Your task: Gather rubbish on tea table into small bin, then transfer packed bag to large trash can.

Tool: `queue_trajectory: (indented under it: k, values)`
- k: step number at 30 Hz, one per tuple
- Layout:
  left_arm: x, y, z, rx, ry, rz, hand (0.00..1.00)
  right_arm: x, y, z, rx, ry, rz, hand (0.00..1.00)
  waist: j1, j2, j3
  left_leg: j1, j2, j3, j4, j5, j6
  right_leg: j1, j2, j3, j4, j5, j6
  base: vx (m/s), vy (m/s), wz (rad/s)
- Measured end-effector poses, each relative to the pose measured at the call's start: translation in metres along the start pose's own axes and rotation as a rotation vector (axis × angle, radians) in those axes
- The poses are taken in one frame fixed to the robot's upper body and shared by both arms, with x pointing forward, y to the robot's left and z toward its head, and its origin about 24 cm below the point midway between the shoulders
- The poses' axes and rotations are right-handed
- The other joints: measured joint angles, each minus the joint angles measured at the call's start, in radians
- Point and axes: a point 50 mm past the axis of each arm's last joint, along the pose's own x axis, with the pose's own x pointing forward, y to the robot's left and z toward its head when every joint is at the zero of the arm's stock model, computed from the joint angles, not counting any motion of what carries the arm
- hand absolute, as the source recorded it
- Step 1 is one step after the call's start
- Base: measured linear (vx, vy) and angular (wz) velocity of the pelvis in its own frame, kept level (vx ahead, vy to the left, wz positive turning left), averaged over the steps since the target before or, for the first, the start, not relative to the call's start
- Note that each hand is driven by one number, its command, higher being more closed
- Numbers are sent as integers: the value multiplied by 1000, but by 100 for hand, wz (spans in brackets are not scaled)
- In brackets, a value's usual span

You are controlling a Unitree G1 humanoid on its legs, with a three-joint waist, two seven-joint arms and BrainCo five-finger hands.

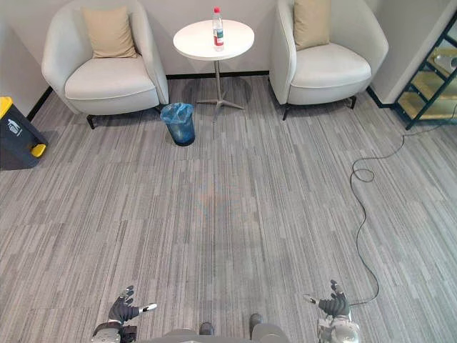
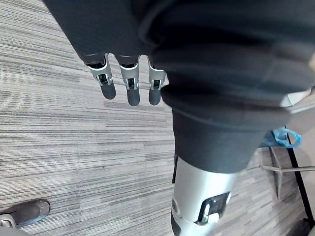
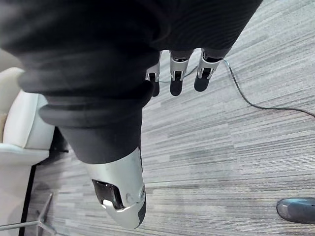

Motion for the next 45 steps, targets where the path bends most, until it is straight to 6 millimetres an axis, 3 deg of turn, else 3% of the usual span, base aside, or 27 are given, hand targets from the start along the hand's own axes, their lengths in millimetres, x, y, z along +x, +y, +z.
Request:
queue_trajectory:
  k: [4, 8, 10, 11, 12, 13, 15, 17, 18, 20, 23, 25, 26, 27, 29, 30, 31, 33, 34, 35, 36, 38, 40, 41, 42, 44, 45]
  values:
    - [3, -5, 12, 33, -39, -27, 0, -5, 22, -1, 56, -4, 46, 0, -4, -16, 39, 32, -7, -29, 104, -105, 31, -181, -37, -74, 367, -88, 29, 218, 42, 14]
    - [9, -7, 23, 28, -64, -17, 0, 3, 26, 18, 93, -52, 57, 0, -32, -14, 52, 107, 19, -46, 18, -107, 22, -285, -33, -154, 221, -69, 30, 380, -33, 15]
    - [13, -10, 33, 22, -90, -24, 0, 9, 20, 29, 101, -82, 42, 0, -54, 4, 65, 174, 38, -56, -68, -90, -9, -320, -15, -168, 72, 43, 9, 450, -93, 30]
    - [16, -12, 39, 22, -103, -31, 0, 11, 14, 33, 95, -94, 20, 0, -67, 4, 65, 209, 44, -75, -106, -79, -32, -328, -12, -165, 45, 159, -27, 576, -150, 40]
    - [19, -16, 46, 16, -116, -40, 0, 12, 9, 36, 86, -101, 6, 0, -69, 21, 70, 221, 57, -88, -107, -73, -45, -333, -13, -177, 87, 167, -77, 692, -220, 43]
    - [21, -18, 53, 15, -137, -44, 0, 15, 9, 42, 95, -118, 3, 0, -72, 28, 75, 212, 65, -102, -78, -40, -100, -345, -22, -189, 153, 112, -101, 675, -264, 34]
    - [21, -21, 52, 7, -133, -48, 0, 15, 14, 45, 97, -122, 17, 0, -89, 36, 80, 168, 85, -107, 105, 23, -125, -284, -18, -211, 181, 35, -123, 565, -244, 29]
    - [17, -27, 45, -13, -115, -57, 0, 12, 20, 41, 84, -118, 41, 0, -76, 37, 91, 25, 157, -102, 547, 170, -74, -117, 24, -221, 110, -12, -153, 668, -270, -5]
    - [15, -30, 42, -19, -106, -63, 0, 12, 28, 46, 96, -136, 58, 0, -53, 31, 100, -68, 202, -71, 771, 138, -41, -6, 51, -203, 55, -27, -174, 510, -205, -34]
    - [15, -34, 43, -27, -109, -69, 0, 11, 33, 54, 126, -167, 58, 0, -26, 8, 105, -157, 208, -30, 817, 108, -32, 75, 50, -181, -6, -31, -176, 403, -127, -38]
    - [13, -44, 46, -45, -122, -86, 0, 11, 31, 64, 159, -211, 49, 0, -6, 4, 108, -320, 186, 45, 634, 77, -24, 206, 43, -156, -137, -38, -164, 479, -36, -23]
    - [12, -48, 47, -42, -128, -94, 0, 13, 30, 65, 165, -208, 42, 0, 1, -3, 115, -360, 116, 54, 387, 85, -34, 278, 26, -137, -192, -59, -147, 507, 57, -24]
    - [11, -49, 45, -45, -120, -95, 0, 16, 27, 62, 179, -183, 24, 0, 5, 5, 110, -361, 73, 28, 161, 124, -81, 316, 22, -120, -229, -66, -137, 480, 131, -54]
    - [11, -49, 43, -46, -116, -93, 0, 18, 24, 57, 175, -154, 9, 0, 16, 25, 96, -364, 54, 2, 3, 160, -89, 339, 33, -88, -259, -93, -119, 497, 175, -71]
    - [10, -44, 35, -44, -88, -78, 0, 19, 25, 49, 168, -117, 10, 0, 35, 21, 76, -389, 18, -34, 86, 218, 3, 359, 6, -51, -196, -175, -84, 574, 229, -68]
    - [9, -44, 32, -41, -80, -77, 0, 17, 25, 42, 165, -96, 10, 0, 34, -2, 62, -391, 2, -21, 116, 216, 6, 350, -13, -43, -148, -196, -58, 690, 194, -37]
    - [9, -45, 29, -37, -66, -80, 0, 15, 25, 32, 165, -58, 6, 0, 29, -34, 45, -377, -22, -5, 151, 178, 49, 302, -53, -29, 10, -210, -21, 723, 170, -8]
    - [10, -46, 29, -29, -64, -88, 0, 13, 26, 23, 174, -23, 5, 0, 19, -61, 45, -328, -51, 3, 170, 117, 66, 199, -83, -16, 298, -138, 108, 705, 179, 9]
    - [12, -45, 32, -19, -62, -88, 0, 11, 31, 19, 187, -6, 11, 0, 6, -78, 49, -246, -73, -5, 169, 62, 83, 90, -100, -1, 594, -63, 164, 663, 137, 14]
    - [11, -47, 32, -15, -61, -95, 0, 10, 33, 19, 184, -5, 18, 0, -1, -75, 50, -183, -77, -7, 157, 39, 93, 44, -110, -14, 702, -76, 135, 768, 133, -5]
    - [12, -49, 35, -13, -70, -100, 0, 10, 37, 20, 159, -13, 41, 0, -3, -61, 55, -62, -74, -15, 95, 21, 97, -33, -122, -72, 758, -103, 64, 609, 88, -15]
    - [15, -51, 42, -19, -88, -95, 0, 9, 41, 24, 148, -31, 59, 0, -8, -31, 51, 48, -54, -46, 1, 15, 88, -139, -109, -156, 685, -118, 13, 554, 35, 1]
    - [19, -51, 53, -27, -115, -93, 0, 11, 42, 27, 135, -41, 68, 0, -23, -10, 64, 116, -29, -64, -57, 15, 87, -199, -87, -195, 497, -120, 8, 532, -45, 47]
    - [21, -50, 58, -23, -129, -90, 0, 12, 42, 30, 134, -47, 68, 0, -43, -7, 68, 149, -16, -95, -81, 16, 86, -231, -74, -186, 197, -62, 29, 638, -106, 73]
    - [22, -48, 59, -19, -132, -87, 0, 12, 41, 30, 133, -46, 67, 0, -55, -13, 70, 161, -15, -106, -87, 14, 83, -238, -76, -172, 90, -16, 29, 658, -164, 90]
    - [23, -48, 54, -11, -109, -86, 0, 12, 34, 24, 110, -24, 46, 0, -69, -18, 69, 224, 7, -141, -111, -12, 5, -217, -64, -120, -150, 303, 27, 616, -222, 75]
    - [22, -51, 52, -15, -96, -91, 0, 13, 30, 25, 93, -28, 40, 0, -66, -5, 70, 231, 25, -156, -105, -17, -4, -219, -50, -118, -123, 299, 0, 623, -257, 27]
